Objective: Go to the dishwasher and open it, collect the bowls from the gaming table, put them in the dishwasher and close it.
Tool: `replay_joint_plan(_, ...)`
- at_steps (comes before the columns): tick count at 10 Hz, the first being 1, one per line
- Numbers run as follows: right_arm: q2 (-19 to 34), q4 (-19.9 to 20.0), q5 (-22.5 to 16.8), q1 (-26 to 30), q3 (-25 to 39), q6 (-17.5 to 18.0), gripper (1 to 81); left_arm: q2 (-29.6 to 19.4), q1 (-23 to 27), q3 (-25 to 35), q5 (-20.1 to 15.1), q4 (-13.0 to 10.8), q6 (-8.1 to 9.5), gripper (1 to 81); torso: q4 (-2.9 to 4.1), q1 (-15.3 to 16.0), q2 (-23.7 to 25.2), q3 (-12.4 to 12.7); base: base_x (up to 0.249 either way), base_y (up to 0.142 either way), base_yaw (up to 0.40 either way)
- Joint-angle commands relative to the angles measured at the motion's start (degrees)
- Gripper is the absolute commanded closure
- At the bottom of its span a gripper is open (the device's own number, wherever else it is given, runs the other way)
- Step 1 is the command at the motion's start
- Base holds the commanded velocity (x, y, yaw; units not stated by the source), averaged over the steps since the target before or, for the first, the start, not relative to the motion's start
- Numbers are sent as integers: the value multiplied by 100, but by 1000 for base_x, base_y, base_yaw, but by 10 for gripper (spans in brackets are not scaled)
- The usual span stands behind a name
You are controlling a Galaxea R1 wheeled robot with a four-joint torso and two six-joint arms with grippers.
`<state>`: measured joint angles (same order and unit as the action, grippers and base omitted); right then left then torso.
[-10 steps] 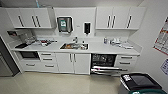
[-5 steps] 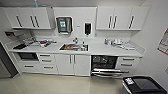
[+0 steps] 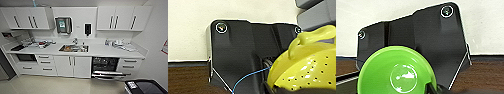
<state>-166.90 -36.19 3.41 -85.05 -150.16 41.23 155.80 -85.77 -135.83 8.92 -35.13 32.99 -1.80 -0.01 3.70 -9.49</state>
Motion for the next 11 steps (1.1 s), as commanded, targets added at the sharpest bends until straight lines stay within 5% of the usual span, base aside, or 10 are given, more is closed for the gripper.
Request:
replay_joint_plan(1, 32, -28, -227, 265, 15, -1, 811, -127, 197, 30, -198, -64, -12, 811, 0, 1, 0, 0, 133, 0, 0)
replay_joint_plan(11, 32, -19, -227, 282, -12, -1, 811, -110, 205, 30, -207, -73, -12, 811, 0, 1, 2, 0, 134, -15, 0)
